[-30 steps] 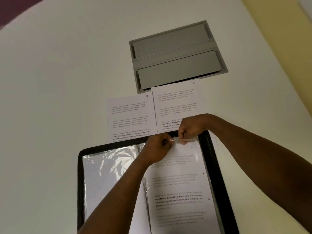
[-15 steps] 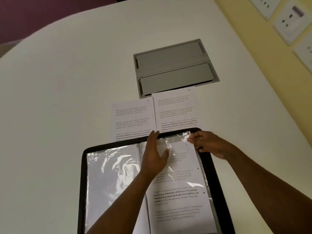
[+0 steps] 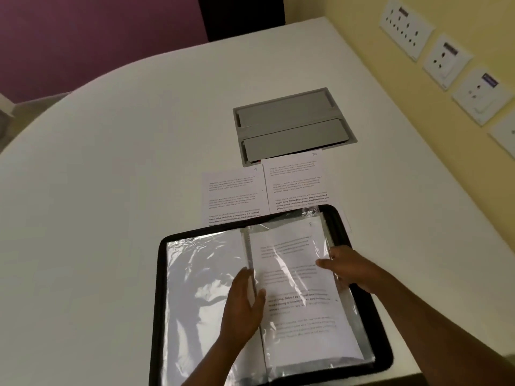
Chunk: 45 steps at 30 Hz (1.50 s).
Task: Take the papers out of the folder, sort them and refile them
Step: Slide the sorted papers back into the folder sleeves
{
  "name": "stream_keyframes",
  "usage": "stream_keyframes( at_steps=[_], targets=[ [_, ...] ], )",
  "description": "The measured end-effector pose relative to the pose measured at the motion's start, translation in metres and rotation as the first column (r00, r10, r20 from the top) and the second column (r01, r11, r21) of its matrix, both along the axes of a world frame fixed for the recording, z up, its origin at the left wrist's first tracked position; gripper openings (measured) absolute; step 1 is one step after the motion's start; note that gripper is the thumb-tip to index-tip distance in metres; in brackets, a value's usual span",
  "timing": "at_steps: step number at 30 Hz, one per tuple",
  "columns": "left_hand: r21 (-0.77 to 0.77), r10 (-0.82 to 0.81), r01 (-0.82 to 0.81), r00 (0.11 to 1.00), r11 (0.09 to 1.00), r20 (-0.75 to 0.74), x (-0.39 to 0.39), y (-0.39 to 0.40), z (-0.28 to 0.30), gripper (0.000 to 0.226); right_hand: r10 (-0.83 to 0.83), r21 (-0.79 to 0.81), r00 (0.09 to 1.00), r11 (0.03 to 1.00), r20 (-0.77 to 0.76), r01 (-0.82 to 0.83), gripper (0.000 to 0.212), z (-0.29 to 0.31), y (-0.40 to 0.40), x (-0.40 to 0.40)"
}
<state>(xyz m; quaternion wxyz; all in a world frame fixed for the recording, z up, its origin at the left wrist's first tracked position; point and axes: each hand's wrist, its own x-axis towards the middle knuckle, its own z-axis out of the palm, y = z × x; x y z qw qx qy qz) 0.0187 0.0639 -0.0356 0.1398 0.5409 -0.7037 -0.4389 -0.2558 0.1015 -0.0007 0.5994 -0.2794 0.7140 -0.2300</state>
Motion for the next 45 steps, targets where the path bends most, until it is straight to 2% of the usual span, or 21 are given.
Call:
stream_keyframes(
  at_steps=[3, 6, 8, 10, 12, 13, 15, 17, 18, 19, 20, 21, 23, 25, 28, 30, 33, 36, 40, 42, 45],
  targets=[
    [0.189, 0.063, -0.043, 0.993, 0.981, -0.097, 0.011, -0.003, 0.025, 0.030, -0.102, -0.017, 0.948, 0.993, 0.302, 0.113, 0.026, 0.034, -0.007, 0.034],
    [0.483, 0.207, -0.041, 0.933, 0.875, -0.294, 0.020, -0.015, 0.060, 0.053, -0.083, -0.073, 0.911, 0.990, 0.404, 0.122, 0.027, 0.053, -0.025, 0.080],
    [0.575, 0.259, 0.000, 0.893, 0.818, -0.369, 0.037, -0.024, 0.074, 0.059, -0.071, -0.110, 0.912, 0.986, 0.403, 0.126, 0.029, 0.055, -0.039, 0.115],
    [0.588, 0.241, 0.033, 0.893, 0.808, -0.380, 0.058, -0.031, 0.083, 0.066, -0.064, -0.130, 0.919, 0.984, 0.388, 0.124, 0.028, 0.058, -0.049, 0.147],
    [0.563, 0.216, 0.005, 0.921, 0.827, -0.325, 0.079, -0.035, 0.090, 0.076, -0.010, -0.136, 0.929, 0.989, 0.370, 0.065, 0.033, 0.059, -0.057, 0.179],
    [0.535, 0.195, 0.005, 0.928, 0.845, -0.317, 0.089, -0.038, 0.091, 0.073, 0.025, -0.134, 0.935, 0.991, 0.354, 0.024, 0.043, 0.059, -0.059, 0.194],
    [0.488, 0.192, -0.018, 0.932, 0.872, -0.308, 0.109, -0.042, 0.086, 0.048, 0.062, -0.133, 0.931, 0.991, 0.359, -0.015, 0.056, 0.055, -0.062, 0.219],
    [0.436, 0.253, -0.130, 0.938, 0.890, -0.236, 0.129, -0.044, 0.074, 0.037, 0.085, -0.122, 0.923, 0.992, 0.374, -0.042, 0.057, 0.046, -0.062, 0.239],
    [0.384, 0.272, -0.188, 0.946, 0.904, -0.175, 0.138, -0.046, 0.068, 0.039, 0.124, -0.141, 0.931, 0.987, 0.343, -0.079, 0.055, 0.041, -0.060, 0.247],
    [0.320, 0.286, -0.239, 0.952, 0.917, -0.107, 0.145, -0.047, 0.062, 0.041, 0.203, -0.183, 0.949, 0.970, 0.239, -0.162, 0.052, 0.037, -0.057, 0.253],
    [0.248, 0.294, -0.274, 0.955, 0.929, -0.045, 0.151, -0.047, 0.057, 0.045, 0.295, -0.223, 0.954, 0.934, 0.051, -0.277, 0.051, 0.032, -0.053, 0.256],
    [0.176, 0.297, -0.295, 0.955, 0.939, 0.015, 0.156, -0.047, 0.053, 0.052, 0.364, -0.243, 0.913, 0.883, -0.184, -0.401, 0.054, 0.025, -0.047, 0.256],
    [0.030, 0.253, -0.258, 0.962, 0.966, 0.104, 0.163, -0.042, 0.046, 0.069, 0.426, -0.192, 0.725, 0.776, -0.541, -0.600, 0.065, 0.003, -0.033, 0.251],
    [-0.119, 0.136, -0.114, 0.971, 0.986, 0.197, 0.168, -0.036, 0.036, 0.076, 0.456, -0.082, 0.555, 0.717, -0.696, -0.692, 0.063, -0.019, -0.018, 0.242],
    [-0.164, -0.103, 0.189, 0.898, 0.968, 0.428, 0.168, -0.031, 0.022, 0.071, 0.457, 0.022, 0.438, 0.711, -0.774, -0.703, 0.066, -0.038, -0.001, 0.231],
    [-0.080, -0.260, 0.351, 0.812, 0.933, 0.523, 0.168, -0.026, 0.011, 0.071, 0.455, 0.048, 0.420, 0.721, -0.785, -0.691, 0.069, -0.043, 0.006, 0.223],
    [0.075, -0.396, 0.436, 0.715, 0.897, 0.575, 0.171, -0.018, -0.005, 0.081, 0.489, 0.091, 0.427, 0.732, -0.761, -0.675, 0.072, -0.049, 0.015, 0.208],
    [0.102, -0.414, 0.451, 0.677, 0.887, 0.608, 0.175, -0.016, -0.015, 0.089, 0.507, 0.136, 0.376, 0.716, -0.775, -0.685, 0.073, -0.055, 0.023, 0.188],
    [0.054, -0.379, 0.440, 0.697, 0.896, 0.608, 0.176, -0.025, -0.017, 0.092, 0.500, 0.153, 0.315, 0.692, -0.807, -0.705, 0.076, -0.061, 0.027, 0.171],
    [0.046, -0.362, 0.430, 0.692, 0.902, 0.625, 0.171, -0.031, -0.014, 0.088, 0.467, 0.115, 0.337, 0.706, -0.817, -0.699, 0.075, -0.063, 0.023, 0.170],
    [-0.023, -0.279, 0.379, 0.719, 0.925, 0.637, 0.151, -0.044, -0.003, 0.061, 0.377, -0.005, 0.441, 0.756, -0.815, -0.655, 0.065, -0.056, 0.008, 0.170]
  ],
)
